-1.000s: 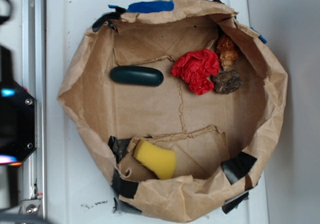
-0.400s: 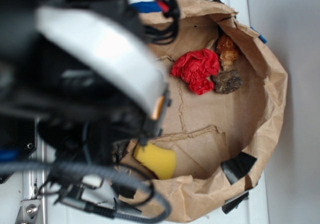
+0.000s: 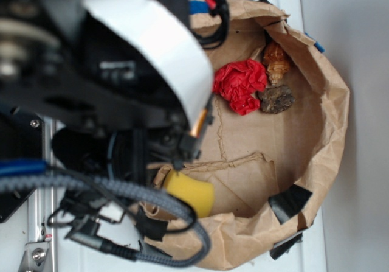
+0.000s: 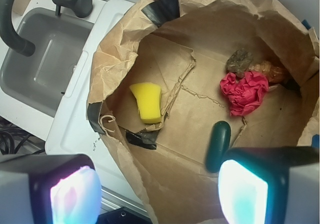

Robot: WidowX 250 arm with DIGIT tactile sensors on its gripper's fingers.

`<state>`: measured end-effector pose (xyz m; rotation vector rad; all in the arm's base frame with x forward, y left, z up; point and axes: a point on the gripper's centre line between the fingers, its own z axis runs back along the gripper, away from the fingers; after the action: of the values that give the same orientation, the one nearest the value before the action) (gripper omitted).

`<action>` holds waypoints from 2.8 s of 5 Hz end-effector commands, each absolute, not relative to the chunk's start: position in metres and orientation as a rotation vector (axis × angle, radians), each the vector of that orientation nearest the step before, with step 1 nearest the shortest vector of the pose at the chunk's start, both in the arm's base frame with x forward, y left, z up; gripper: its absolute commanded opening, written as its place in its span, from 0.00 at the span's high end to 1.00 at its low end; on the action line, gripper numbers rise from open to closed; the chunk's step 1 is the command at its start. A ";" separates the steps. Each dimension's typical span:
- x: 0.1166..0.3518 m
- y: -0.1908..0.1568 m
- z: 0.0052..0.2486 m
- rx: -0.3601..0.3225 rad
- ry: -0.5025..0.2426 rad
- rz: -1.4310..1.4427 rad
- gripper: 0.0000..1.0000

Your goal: Grab the green sponge.

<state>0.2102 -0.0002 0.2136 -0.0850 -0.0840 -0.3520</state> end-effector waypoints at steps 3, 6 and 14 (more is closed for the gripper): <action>0.261 0.035 0.126 0.103 0.009 -0.140 0.00; 0.226 -0.005 0.080 0.048 0.072 -0.305 0.00; 0.218 -0.017 0.101 -0.081 0.058 -0.371 0.00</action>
<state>0.2156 -0.0126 0.0917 -0.0820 0.0838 -0.3465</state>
